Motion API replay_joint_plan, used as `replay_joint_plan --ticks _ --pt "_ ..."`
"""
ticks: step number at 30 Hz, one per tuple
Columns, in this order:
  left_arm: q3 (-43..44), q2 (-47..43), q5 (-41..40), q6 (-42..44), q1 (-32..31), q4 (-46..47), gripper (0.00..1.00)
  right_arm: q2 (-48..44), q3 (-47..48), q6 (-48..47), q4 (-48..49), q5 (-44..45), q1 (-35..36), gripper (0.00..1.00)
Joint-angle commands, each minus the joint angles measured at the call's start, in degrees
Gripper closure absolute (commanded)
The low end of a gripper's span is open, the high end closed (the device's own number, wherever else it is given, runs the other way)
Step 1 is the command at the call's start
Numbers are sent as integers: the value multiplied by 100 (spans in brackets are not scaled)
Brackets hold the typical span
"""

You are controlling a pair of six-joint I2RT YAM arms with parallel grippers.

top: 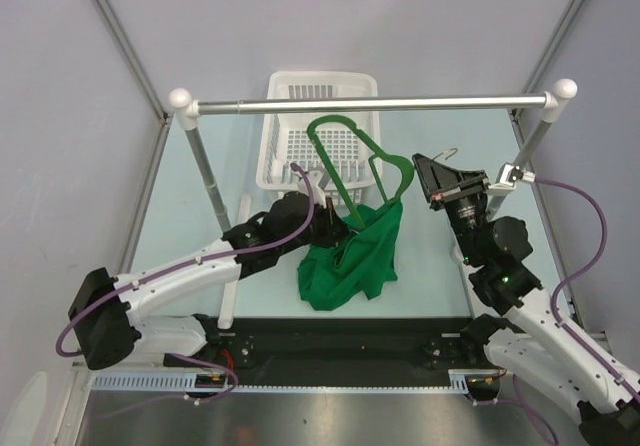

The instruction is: Remove the t-shirt from the hanger

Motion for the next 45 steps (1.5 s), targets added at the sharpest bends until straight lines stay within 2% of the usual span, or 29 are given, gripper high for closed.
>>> replay_joint_plan --ticks 1,5,7,14,16,22,23,28,29,30,32,34,38,40,41,42,45 --pt "-112 -457 51 -138 34 329 100 -478 158 -1173 -195 478 118 100" --pt "-490 -791 121 -296 34 567 100 -576 -19 -1534 7 136 198 100" --pt "-525 -844 157 -314 34 576 100 -471 -10 -1597 295 -345 233 100" --pt "-420 -942 104 -279 34 436 100 13 104 -597 999 -1156 206 100" --pt "-271 -880 69 -218 34 356 96 180 358 -638 1168 -1464 215 100" --pt "125 -932 -142 178 34 -57 80 382 1376 -1657 167 -2281 128 100" --pt "142 -976 -177 256 34 -136 73 400 1474 -1771 0 -2517 101 100" --pt "19 -1240 -353 406 43 -250 61 225 1449 -1870 16 -2809 31 100" --pt "46 -1240 -370 424 43 -329 46 207 1475 -1869 -45 -2818 39 100" --pt "133 -1240 -370 442 43 -425 38 189 1484 -1895 -228 -2836 31 100" --pt "221 -1362 -353 538 43 -672 26 93 1536 -2140 -492 -2984 31 100" --pt "283 -1538 -292 634 43 -838 21 -56 1563 -2430 -1177 -2985 31 100" --pt "301 -2275 417 767 43 -1146 16 -626 1414 -3614 -2117 -3222 30 100" --pt "231 -2548 981 767 43 -1191 16 -742 1431 -3986 -2400 -3249 31 100" --pt "187 -2663 1201 741 43 -1165 17 -777 1440 -4144 -2879 -3284 31 100" --pt "56 -2925 1707 706 43 -1112 18 -839 1440 -4468 -3006 -3336 31 100" --pt "-173 -3304 2456 390 34 -770 20 -979 1396 -4926 -3280 -3609 31 100"
